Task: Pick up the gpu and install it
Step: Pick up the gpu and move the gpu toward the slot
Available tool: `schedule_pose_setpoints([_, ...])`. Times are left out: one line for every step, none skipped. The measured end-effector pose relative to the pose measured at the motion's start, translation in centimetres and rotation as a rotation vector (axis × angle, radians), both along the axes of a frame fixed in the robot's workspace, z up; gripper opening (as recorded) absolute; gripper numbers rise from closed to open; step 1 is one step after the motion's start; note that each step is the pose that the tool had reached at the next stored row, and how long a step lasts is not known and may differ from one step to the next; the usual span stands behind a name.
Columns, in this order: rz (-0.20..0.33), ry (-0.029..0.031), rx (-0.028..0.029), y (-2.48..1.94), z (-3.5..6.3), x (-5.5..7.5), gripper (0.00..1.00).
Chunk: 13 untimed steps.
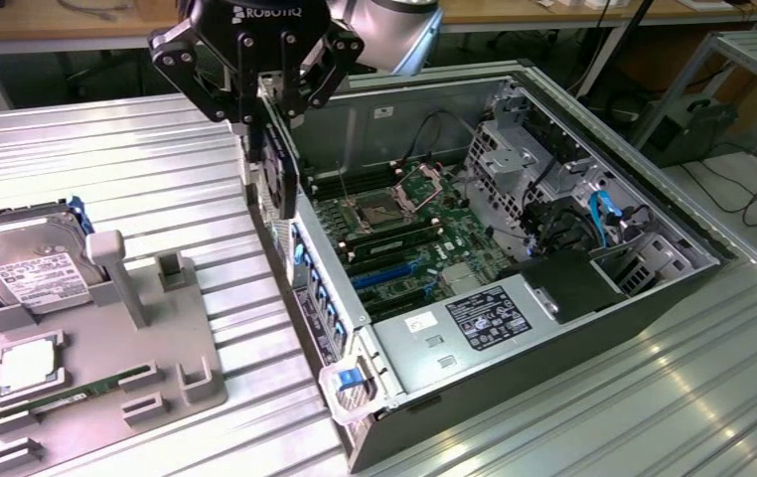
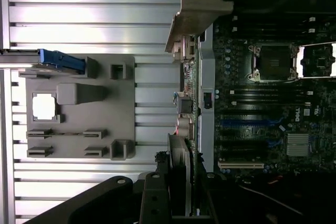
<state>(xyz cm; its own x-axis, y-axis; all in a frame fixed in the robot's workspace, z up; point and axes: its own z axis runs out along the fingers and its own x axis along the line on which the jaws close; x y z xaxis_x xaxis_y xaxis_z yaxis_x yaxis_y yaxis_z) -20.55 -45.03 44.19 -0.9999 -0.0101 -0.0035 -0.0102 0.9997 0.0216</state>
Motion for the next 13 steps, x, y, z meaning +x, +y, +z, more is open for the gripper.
schedule_pose_setpoints([0.000, 0.0000, 0.0000, 0.00, 0.00, 0.1, 0.28])
schedule_pose_setpoints([0.000, -0.0001, 0.0001, 0.00, 0.00, 0.3, 0.28])
schedule_pose_setpoints([0.000, -0.0001, 0.0001, 0.00, 0.00, 0.4, 0.28])
schedule_pose_setpoints([0.000, 0.0000, 0.0000, 0.00, 0.00, 0.5, 0.28])
schedule_pose_setpoints([0.000, -0.0001, 0.0000, 0.00, 0.00, 0.6, 0.28])
schedule_pose_setpoints([0.000, 0.0000, 0.0000, 0.00, 0.00, 0.7, 0.28])
schedule_pose_setpoints([0.000, 0.0000, 0.0000, 0.00, 0.00, 0.7, 0.28])
schedule_pose_setpoints([0.000, 0.0000, 0.0000, 0.00, 0.00, 0.8, 0.28])
schedule_pose_setpoints([0.000, 0.0000, 0.0000, 0.00, 0.00, 0.9, 0.28])
schedule_pose_setpoints([0.000, 0.0000, 0.0000, 0.00, 0.00, 1.0, 0.28])
schedule_pose_setpoints([0.000, -0.0001, 0.0000, 0.00, 0.00, 1.1, 0.28])
schedule_pose_setpoints([0.000, -0.0001, 0.0001, 0.00, -0.01, 1.3, 0.28])
schedule_pose_setpoints([0.000, -0.0001, 0.0000, 0.00, 0.00, 1.4, 0.28])
